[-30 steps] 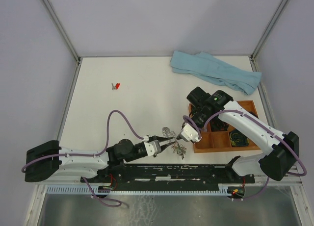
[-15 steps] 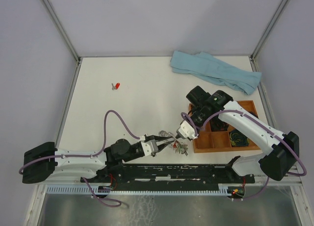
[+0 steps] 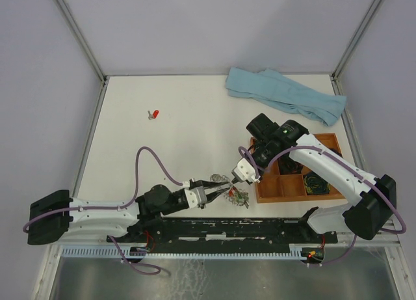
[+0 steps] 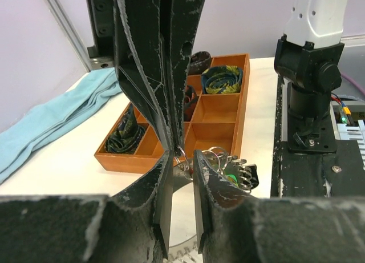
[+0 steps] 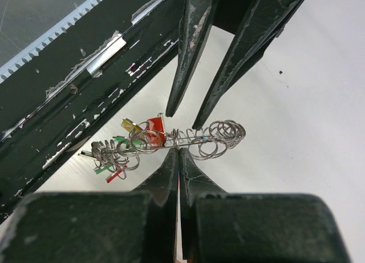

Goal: Remove the keys from the keyring

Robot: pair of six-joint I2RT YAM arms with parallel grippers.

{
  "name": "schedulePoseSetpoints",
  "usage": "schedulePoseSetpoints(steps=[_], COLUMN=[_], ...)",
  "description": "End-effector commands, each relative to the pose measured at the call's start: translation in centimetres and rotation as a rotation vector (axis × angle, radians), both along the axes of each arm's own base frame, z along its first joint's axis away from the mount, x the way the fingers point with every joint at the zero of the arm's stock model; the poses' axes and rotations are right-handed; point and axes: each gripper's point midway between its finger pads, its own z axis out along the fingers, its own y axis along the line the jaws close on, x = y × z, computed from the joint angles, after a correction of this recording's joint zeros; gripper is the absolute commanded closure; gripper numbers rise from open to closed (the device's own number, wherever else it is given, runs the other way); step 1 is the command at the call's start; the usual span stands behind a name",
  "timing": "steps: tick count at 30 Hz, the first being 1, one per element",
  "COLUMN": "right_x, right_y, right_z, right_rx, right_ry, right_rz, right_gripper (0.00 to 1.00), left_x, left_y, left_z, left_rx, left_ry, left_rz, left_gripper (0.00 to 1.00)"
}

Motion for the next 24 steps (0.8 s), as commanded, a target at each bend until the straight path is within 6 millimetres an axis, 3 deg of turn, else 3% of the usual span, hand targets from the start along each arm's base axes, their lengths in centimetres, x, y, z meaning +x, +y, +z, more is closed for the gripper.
schedulePoseSetpoints(steps=[1, 24], right_x=[-0.3, -0.4], right_y=[1.1, 1.2], right_z=[1.4, 1.3], right_rx=[0.067, 0.068], right_ry=[0.031, 0.042], right_rz=[0.006, 0.007], right_gripper=[0.99, 0.99], left_x=[-0.1, 1.7], left_y=[-0.4, -0.6], left_z=[0.5, 0.1], left_rx=[-0.022, -0.018], left_ry=[-0.011, 0.019], left_rz=[-0.012, 0.081], left_gripper=[0.73, 0.76])
